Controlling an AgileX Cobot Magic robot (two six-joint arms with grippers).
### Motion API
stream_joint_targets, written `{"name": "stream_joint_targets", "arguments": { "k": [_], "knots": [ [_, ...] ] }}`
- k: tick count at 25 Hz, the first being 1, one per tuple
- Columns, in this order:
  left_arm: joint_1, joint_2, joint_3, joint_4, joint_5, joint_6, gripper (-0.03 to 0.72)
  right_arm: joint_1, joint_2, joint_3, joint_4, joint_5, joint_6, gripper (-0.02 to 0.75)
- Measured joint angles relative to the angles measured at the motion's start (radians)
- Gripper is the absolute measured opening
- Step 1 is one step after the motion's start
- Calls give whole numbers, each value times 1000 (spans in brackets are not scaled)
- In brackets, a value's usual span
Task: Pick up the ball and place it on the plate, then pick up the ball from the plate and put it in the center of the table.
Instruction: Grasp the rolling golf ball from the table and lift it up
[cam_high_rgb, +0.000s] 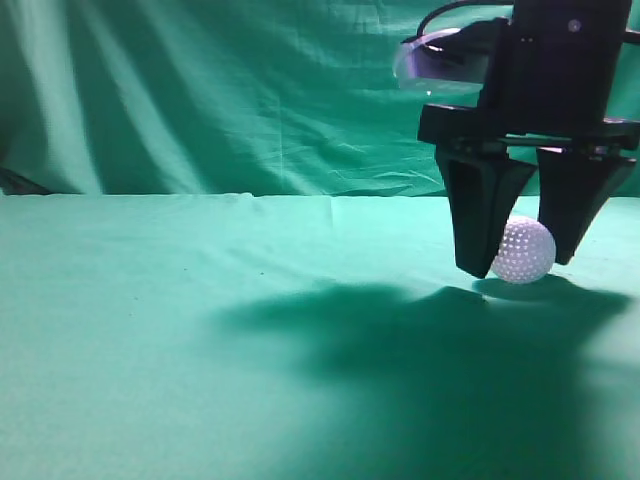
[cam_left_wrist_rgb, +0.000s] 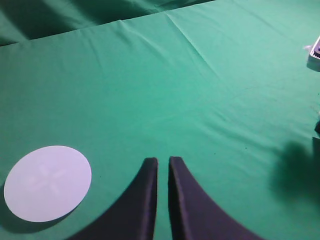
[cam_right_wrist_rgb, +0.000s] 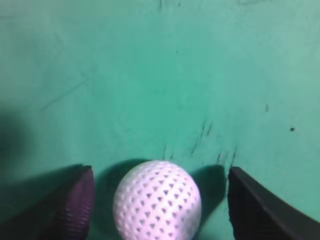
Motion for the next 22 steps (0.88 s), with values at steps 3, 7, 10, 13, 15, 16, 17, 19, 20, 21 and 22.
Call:
{"name": "stream_joint_targets", "arguments": {
  "k": [3, 7, 10, 13, 15, 16, 17, 19, 20, 21, 22],
  "knots": [
    [0, 0, 0, 0, 0, 0, 60, 0, 11, 0, 0, 2, 0, 524],
    [0, 0, 0, 0, 0, 0, 60, 0, 13, 0, 0, 4, 0, 400],
    [0, 0, 0, 0, 0, 0, 60, 0, 13, -2, 0, 13, 0, 328],
    [0, 0, 0, 0, 0, 0, 60, 0, 15, -25, 2, 50, -2, 328],
    [0, 0, 0, -1, 0, 0, 60, 0, 15, -67, 2, 74, -4, 328],
    [0, 0, 0, -1, 0, 0, 60, 0, 15, -92, 2, 88, -10, 328],
    [0, 0, 0, -1, 0, 0, 60, 2, 15, -129, 2, 97, -15, 328],
    [0, -2, 0, -1, 0, 0, 60, 15, 15, -211, 2, 103, -28, 328],
    [0, -7, 0, -1, 0, 0, 60, 26, 17, -249, 2, 103, -28, 328],
    [0, -14, 2, -2, 0, 0, 60, 36, 24, -295, 2, 105, -28, 328],
    [0, -24, 2, -2, -2, 0, 60, 48, 34, -342, 2, 111, -28, 328]
  ]
}}
